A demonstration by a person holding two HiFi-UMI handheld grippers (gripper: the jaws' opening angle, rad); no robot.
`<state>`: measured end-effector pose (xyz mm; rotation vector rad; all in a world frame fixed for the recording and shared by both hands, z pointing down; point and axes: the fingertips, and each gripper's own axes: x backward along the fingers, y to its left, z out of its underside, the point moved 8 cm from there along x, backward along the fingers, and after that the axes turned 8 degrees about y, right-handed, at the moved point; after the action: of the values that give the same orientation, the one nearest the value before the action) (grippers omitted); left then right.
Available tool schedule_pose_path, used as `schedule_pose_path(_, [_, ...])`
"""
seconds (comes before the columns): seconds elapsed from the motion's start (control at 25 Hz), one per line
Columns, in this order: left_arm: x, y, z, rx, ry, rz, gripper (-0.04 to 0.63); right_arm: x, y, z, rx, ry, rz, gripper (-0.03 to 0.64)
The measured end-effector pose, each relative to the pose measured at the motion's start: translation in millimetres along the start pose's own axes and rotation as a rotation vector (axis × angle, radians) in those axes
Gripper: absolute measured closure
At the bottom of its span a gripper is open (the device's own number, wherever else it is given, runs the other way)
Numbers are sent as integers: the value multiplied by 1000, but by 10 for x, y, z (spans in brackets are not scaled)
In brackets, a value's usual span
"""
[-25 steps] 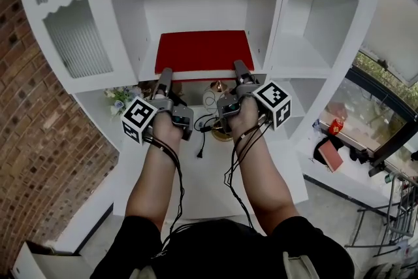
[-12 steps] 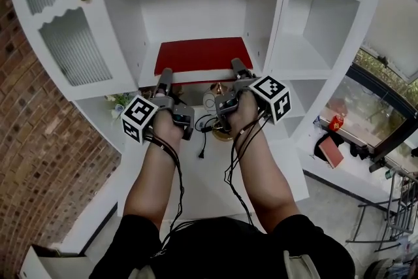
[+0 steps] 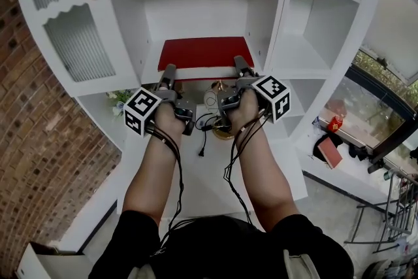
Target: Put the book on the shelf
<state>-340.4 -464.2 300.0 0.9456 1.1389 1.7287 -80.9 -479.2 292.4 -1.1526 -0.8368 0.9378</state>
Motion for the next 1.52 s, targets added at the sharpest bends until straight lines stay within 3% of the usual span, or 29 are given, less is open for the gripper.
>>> schedule_pose_path(0.08, [54,9,-27,-42,-16,-12,290,23,-22,-6,-33,3,-60,303])
schedule_pose_path(0.2, [170,-1,-93,-148,-61,-12,281,77,-105,-36,-57,-22,-108,297])
schedule_pose_path(0.36, [344,-80,-131,-400,-100,-39,280,259,-211,-155,49,-103,-102,288])
schedule_pose_path(0.48, [503,-143,-88,-694,-83,-107,301,463,-215,-178,269,-118,-79,347])
schedule_pose_path(0.6, [718,-131,-15,-975,-70,-187,391,688,-165,-100,645,-132,-10,484])
schedule_pose_path(0.72, [968,-33,114,-1133,-102,-241,578,891,-201,23,988,-173,43,581])
schedule_pose_path(0.76, [1039,14,161,-1166,-104,-250,594,940,-237,74,1057,-176,48,606])
schedule_pose_path(1.0, [1367,374,498,-1257,-10,-253,594,1240,-585,406,1290,-127,52,606])
schedule_pose_path(1.28, [1659,777,885,-1265,106,-264,593,1522,-1047,663,1335,-7,101,606])
schedule_pose_path(1.52, [1838,883,1007,-1247,128,-273,592,1642,-1212,806,1319,45,107,606])
